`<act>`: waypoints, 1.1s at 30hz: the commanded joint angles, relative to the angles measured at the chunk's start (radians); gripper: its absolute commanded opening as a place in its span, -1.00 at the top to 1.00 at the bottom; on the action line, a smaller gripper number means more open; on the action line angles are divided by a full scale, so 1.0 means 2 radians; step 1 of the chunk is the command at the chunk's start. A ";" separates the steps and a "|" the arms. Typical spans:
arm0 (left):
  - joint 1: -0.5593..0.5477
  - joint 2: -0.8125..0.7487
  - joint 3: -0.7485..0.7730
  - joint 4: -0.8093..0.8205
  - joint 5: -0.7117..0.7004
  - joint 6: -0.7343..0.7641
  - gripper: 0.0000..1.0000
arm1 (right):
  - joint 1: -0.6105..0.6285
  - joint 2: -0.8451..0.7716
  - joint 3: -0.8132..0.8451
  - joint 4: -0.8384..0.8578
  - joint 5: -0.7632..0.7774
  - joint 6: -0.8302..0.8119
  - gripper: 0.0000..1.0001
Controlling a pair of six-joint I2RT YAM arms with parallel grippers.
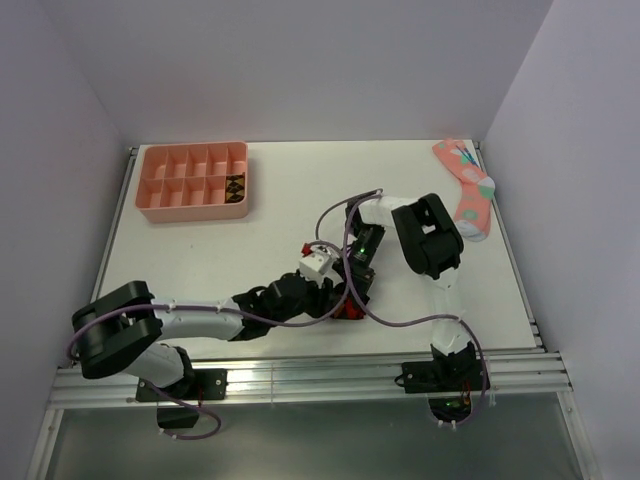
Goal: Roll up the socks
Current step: Roll the sock at the center of the board.
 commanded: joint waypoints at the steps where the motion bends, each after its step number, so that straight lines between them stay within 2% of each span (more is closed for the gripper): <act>1: -0.027 0.021 0.049 -0.054 -0.056 0.082 0.01 | -0.006 0.025 0.005 0.031 0.098 -0.017 0.36; 11: -0.054 0.067 0.105 -0.109 0.000 0.174 -0.08 | -0.007 0.042 0.032 -0.004 0.111 -0.035 0.36; 20: -0.051 0.091 0.128 -0.120 0.040 0.211 -0.11 | -0.004 0.060 0.065 -0.026 0.120 -0.052 0.36; 33: -0.019 0.104 0.124 -0.060 0.125 0.214 -0.10 | 0.003 0.066 0.068 -0.025 0.121 -0.050 0.36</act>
